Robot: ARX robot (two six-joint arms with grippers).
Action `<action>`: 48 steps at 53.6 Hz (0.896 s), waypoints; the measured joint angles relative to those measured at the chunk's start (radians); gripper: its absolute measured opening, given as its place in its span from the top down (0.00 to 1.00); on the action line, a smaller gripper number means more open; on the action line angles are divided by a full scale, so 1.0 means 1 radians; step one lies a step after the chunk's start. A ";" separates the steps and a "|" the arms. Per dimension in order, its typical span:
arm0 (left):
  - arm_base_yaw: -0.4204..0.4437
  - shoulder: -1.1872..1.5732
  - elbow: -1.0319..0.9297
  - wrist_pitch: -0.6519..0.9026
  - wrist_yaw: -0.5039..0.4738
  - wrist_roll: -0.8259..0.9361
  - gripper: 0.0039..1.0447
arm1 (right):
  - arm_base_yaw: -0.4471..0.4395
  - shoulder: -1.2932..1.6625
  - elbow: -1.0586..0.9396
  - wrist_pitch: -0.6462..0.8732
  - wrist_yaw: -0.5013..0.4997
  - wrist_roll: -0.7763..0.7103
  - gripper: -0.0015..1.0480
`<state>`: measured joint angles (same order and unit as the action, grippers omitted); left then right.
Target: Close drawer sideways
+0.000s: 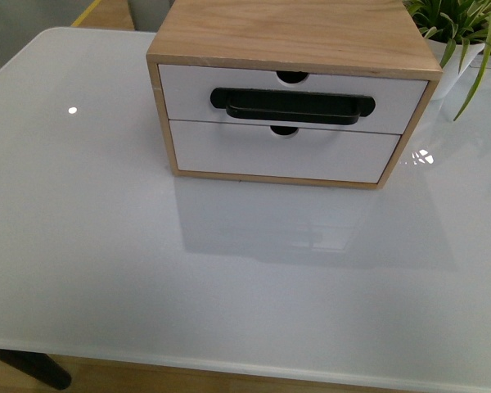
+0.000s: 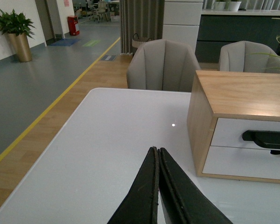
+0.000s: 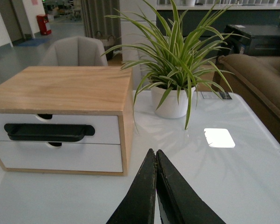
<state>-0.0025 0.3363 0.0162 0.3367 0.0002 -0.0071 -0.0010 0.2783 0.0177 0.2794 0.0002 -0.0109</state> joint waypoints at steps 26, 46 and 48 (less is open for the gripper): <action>0.000 -0.152 0.000 -0.152 0.000 0.000 0.99 | 0.000 -0.248 0.000 -0.268 0.000 0.000 0.98; 0.000 -0.330 0.000 -0.333 0.000 0.002 0.99 | 0.000 -0.272 0.000 -0.278 0.000 0.000 0.98; 0.000 -0.330 0.000 -0.333 0.000 0.002 0.99 | 0.000 -0.272 0.000 -0.278 0.000 0.000 0.98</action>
<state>-0.0025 0.0063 0.0162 0.0032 0.0002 -0.0051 -0.0010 0.0059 0.0177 0.0013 0.0006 -0.0109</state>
